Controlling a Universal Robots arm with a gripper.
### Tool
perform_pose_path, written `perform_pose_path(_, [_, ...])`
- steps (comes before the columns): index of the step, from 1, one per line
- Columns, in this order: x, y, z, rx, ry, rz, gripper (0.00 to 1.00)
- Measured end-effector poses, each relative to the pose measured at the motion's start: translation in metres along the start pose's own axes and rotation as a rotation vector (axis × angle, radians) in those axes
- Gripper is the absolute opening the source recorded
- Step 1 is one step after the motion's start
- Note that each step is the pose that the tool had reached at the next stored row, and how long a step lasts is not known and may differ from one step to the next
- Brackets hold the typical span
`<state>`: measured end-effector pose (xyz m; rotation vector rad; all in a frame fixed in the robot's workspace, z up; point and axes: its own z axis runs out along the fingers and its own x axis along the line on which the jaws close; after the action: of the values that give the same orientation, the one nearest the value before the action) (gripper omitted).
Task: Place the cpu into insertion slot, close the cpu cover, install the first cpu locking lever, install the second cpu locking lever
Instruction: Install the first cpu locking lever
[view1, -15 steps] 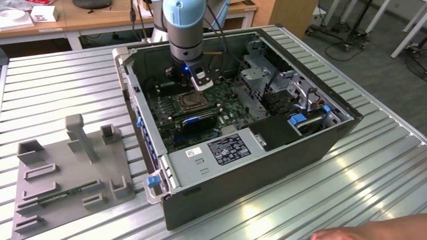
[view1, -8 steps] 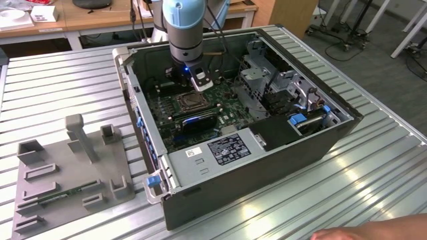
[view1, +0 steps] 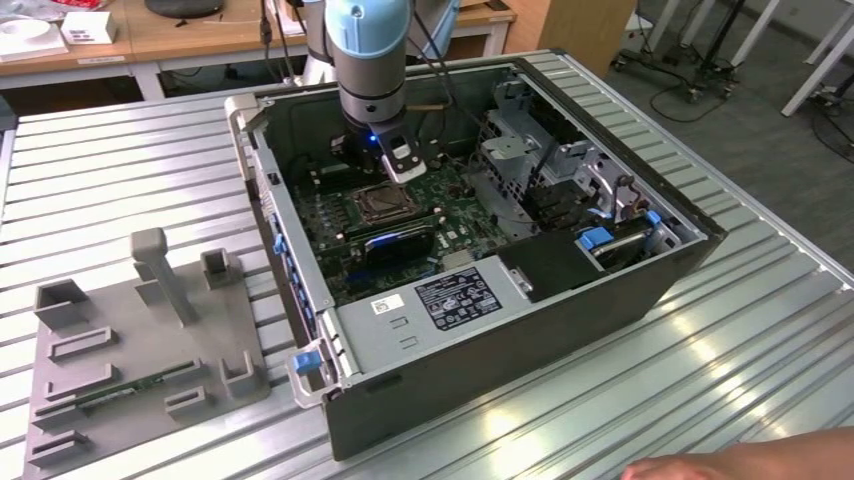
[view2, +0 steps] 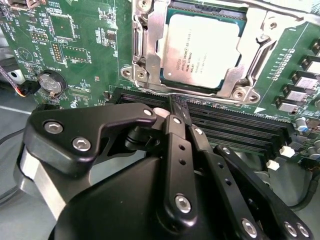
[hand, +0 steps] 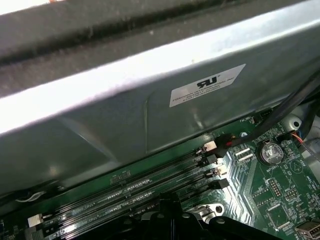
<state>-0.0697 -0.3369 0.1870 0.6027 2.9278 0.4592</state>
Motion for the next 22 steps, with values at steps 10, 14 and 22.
perform_pose_path(10, [-0.0055, 0.0028, -0.0001, -0.0008, 0.0036, 0.000, 0.11])
perform_pose_path(14, [-0.0073, 0.0040, -0.0005, -0.0021, 0.0043, 0.000, 0.11])
perform_pose_path(22, [-0.0081, 0.0060, -0.0071, -0.0004, -0.0001, 0.000, 0.11])
